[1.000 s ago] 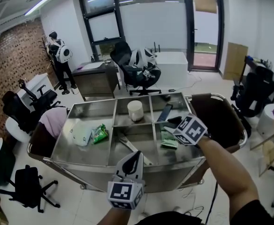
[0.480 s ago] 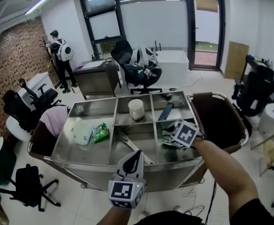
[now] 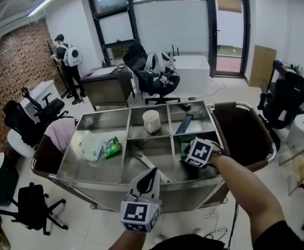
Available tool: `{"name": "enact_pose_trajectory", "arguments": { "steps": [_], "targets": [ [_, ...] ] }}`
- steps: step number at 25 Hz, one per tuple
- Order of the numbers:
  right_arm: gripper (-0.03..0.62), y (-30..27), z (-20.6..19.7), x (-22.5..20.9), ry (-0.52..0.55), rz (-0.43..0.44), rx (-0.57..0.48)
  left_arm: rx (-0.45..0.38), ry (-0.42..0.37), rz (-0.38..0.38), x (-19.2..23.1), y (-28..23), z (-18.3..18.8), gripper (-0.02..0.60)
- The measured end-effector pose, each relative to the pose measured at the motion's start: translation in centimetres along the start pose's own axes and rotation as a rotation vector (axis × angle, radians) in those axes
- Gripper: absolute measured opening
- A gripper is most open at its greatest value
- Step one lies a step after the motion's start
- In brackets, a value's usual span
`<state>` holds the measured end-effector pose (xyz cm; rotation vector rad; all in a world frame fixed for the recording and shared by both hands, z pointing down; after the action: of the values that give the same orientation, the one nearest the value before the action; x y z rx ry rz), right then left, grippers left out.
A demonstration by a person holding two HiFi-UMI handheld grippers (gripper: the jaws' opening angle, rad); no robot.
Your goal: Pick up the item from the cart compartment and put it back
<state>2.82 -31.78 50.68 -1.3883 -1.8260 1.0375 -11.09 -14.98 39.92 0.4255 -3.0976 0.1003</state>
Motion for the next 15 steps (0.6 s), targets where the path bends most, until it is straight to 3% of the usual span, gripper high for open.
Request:
{"name": "enact_pose_trajectory", "arguments": {
  "steps": [5, 8, 9, 10, 15],
  "targets": [
    [0.183, -0.1, -0.6, -0.3, -0.054, 0.063, -0.045, 0.0, -0.002, 0.012, 0.3, 0.1, 0.1, -0.002],
    [0.191, -0.1, -1.2, 0.2, -0.06, 0.151, -0.053, -0.002, 0.0, 0.016, 0.4, 0.1, 0.0, -0.002],
    [0.27, -0.3, -1.5, 0.5, -0.06, 0.182, -0.042, -0.002, 0.002, 0.015, 0.5, 0.0, -0.1, -0.002],
    [0.394, -0.4, -1.7, 0.8, -0.058, 0.2, -0.032, 0.0, 0.001, 0.014, 0.4, 0.0, -0.2, -0.002],
    [0.399, -0.6, -1.8, 0.6, -0.069, 0.201, -0.027, -0.001, -0.006, 0.0, 0.1, -0.3, -0.2, -0.002]
  ]
}}
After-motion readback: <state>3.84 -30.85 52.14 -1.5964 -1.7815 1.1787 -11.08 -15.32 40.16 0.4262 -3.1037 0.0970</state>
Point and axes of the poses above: the fingertips, and each gripper's own axes: y backward along the fingers, x to its left, z out of its top, the point moved 6 cm from there along y, backward along the fingers, and after that the axes turned 11 degrees about z, right-handed, at the moved point
